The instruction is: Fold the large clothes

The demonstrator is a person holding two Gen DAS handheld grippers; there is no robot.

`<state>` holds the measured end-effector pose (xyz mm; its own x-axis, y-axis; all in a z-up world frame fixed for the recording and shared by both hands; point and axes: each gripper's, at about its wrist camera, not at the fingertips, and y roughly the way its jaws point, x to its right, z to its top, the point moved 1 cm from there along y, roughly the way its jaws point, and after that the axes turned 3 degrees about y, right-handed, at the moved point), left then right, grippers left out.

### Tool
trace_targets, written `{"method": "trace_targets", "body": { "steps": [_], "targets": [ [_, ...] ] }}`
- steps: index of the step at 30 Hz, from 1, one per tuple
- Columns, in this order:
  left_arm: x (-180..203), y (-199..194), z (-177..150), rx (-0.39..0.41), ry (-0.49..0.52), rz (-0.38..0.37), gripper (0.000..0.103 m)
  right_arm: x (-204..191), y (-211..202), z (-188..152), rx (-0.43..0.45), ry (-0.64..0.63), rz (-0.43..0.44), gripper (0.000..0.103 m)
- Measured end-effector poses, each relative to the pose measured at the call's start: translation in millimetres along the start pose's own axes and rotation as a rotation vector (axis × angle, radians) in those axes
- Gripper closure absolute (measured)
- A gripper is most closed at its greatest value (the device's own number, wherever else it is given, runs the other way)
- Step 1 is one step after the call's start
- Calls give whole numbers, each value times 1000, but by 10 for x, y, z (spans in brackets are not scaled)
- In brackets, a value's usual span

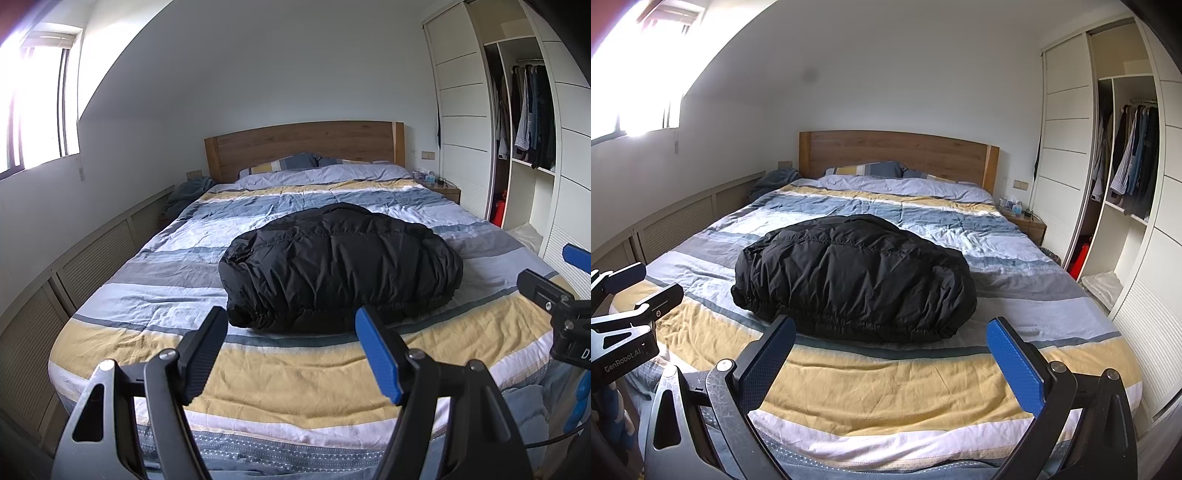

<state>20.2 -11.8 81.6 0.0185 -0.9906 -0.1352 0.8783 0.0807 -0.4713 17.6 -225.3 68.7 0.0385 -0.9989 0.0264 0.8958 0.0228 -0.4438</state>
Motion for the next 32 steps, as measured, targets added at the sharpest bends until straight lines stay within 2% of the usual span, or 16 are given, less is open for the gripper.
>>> {"method": "trace_targets", "body": {
  "steps": [32],
  "targets": [
    [-171,210,-94,-57,-39,24,33,65,128,-63,-14,6,7,1]
  ]
}}
